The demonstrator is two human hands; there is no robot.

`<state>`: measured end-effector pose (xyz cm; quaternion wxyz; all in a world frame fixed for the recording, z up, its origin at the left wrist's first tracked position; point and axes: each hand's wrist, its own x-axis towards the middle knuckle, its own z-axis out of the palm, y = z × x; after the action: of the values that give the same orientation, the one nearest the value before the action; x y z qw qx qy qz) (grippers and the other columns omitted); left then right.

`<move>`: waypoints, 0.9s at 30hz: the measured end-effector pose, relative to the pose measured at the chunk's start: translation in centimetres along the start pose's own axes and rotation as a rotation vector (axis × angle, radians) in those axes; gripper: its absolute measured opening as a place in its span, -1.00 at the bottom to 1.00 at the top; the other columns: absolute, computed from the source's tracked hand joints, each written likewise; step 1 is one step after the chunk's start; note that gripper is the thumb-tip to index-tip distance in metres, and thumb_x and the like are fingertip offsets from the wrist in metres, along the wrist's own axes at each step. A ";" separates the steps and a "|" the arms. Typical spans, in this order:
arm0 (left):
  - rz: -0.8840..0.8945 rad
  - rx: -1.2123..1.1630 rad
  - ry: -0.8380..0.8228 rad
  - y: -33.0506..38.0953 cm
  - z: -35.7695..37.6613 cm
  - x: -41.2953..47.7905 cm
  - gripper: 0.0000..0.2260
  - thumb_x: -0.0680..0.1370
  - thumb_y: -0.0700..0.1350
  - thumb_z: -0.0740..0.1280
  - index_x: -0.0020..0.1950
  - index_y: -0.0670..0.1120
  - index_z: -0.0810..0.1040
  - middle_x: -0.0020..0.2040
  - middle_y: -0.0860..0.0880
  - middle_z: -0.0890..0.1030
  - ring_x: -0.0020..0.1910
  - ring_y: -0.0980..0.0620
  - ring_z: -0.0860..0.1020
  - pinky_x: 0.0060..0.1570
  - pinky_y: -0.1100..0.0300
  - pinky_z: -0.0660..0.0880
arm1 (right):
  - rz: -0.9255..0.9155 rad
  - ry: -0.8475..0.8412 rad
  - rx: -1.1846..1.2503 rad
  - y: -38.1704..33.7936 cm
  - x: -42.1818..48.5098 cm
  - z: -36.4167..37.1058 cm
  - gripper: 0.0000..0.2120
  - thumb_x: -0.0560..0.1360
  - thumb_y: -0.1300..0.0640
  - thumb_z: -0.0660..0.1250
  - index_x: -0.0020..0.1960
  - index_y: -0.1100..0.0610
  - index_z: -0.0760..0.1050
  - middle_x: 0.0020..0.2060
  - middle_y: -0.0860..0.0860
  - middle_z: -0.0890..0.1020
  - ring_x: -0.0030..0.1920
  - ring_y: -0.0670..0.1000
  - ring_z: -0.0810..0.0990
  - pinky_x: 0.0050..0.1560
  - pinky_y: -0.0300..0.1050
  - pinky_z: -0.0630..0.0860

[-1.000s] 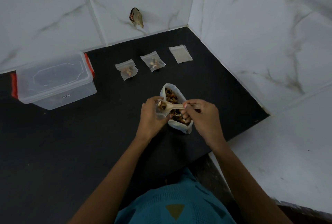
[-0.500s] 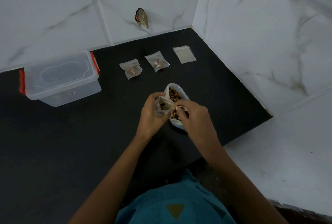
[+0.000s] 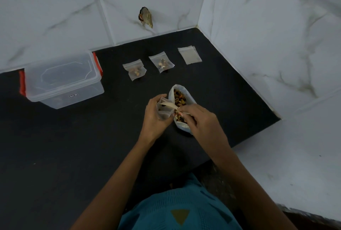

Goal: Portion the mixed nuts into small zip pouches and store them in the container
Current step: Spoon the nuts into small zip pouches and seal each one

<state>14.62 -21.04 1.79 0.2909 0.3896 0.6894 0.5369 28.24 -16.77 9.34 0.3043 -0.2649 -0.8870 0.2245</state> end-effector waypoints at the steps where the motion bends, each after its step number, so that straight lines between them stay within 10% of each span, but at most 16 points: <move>1: -0.009 0.017 -0.002 -0.1 0.0 0.1 -0.45 0.34 0.00 0.46 0.26 0.14 0.32 0.26 0.01 0.42 0.28 0.03 0.39 0.23 0.02 0.42 | -0.008 0.007 -0.001 0.1 0.0 0.0 -0.78 0.43 0.26 0.18 -0.08 0.33 0.57 -0.23 0.18 0.65 -0.18 -0.03 0.60 0.03 -0.22 0.41; 27: -0.096 -0.119 -0.062 -0.5 -0.7 0.5 -0.57 0.42 -0.30 0.41 0.16 0.03 0.35 0.12 0.14 0.45 0.12 0.24 0.44 -0.03 0.49 0.43 | 0.641 0.212 0.364 5.0 0.1 -0.6 -0.89 0.52 0.27 0.24 0.00 0.16 0.51 -0.27 -0.05 0.57 -0.31 -0.23 0.56 -0.25 -0.43 0.50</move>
<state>13.69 -21.06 1.44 0.3601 0.3544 0.6649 0.5501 30.22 -12.77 7.04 0.3509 -0.4923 -0.6685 0.4332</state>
